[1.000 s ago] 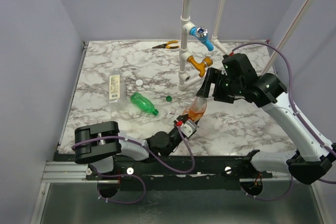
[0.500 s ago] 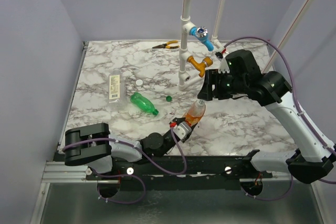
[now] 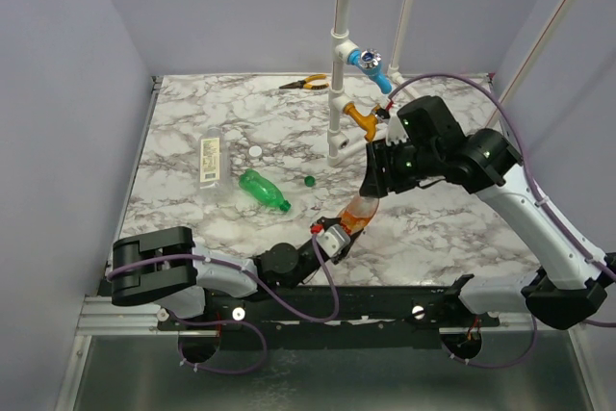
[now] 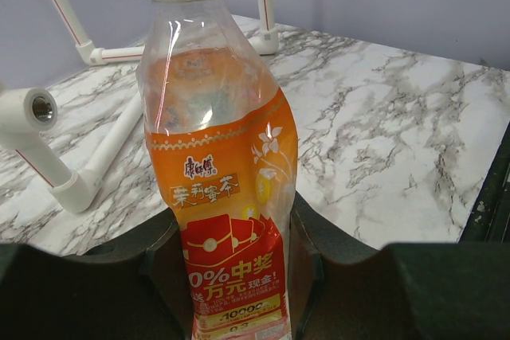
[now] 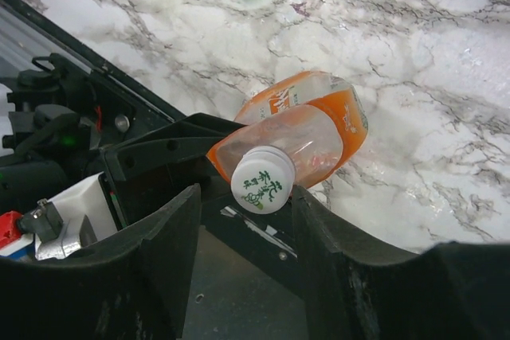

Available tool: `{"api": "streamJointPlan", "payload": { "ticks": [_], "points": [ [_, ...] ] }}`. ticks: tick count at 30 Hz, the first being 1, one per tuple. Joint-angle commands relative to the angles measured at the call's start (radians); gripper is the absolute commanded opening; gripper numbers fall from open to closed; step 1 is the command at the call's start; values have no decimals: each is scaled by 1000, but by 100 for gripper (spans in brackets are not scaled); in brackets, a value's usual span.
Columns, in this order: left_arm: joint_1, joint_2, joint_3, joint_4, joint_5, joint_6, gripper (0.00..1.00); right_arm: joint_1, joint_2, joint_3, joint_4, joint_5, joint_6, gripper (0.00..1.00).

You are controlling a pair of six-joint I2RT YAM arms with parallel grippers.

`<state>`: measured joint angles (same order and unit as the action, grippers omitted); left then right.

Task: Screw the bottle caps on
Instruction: Screw the bottle cap onto the plastic bottle.

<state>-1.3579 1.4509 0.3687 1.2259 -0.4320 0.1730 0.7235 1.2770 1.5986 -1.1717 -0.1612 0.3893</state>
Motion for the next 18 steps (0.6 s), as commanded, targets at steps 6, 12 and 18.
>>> {"api": "streamJointPlan", "payload": {
  "ticks": [6,12,18],
  "points": [
    [3,-44,-7,-17,38,-23,0,60,45,55,-61,83,-21,50],
    [3,-46,-8,-21,35,-26,0,63,45,56,-70,95,-14,48],
    [3,-39,-4,-20,35,-27,0,63,45,46,-77,102,-9,44]
  ]
}}
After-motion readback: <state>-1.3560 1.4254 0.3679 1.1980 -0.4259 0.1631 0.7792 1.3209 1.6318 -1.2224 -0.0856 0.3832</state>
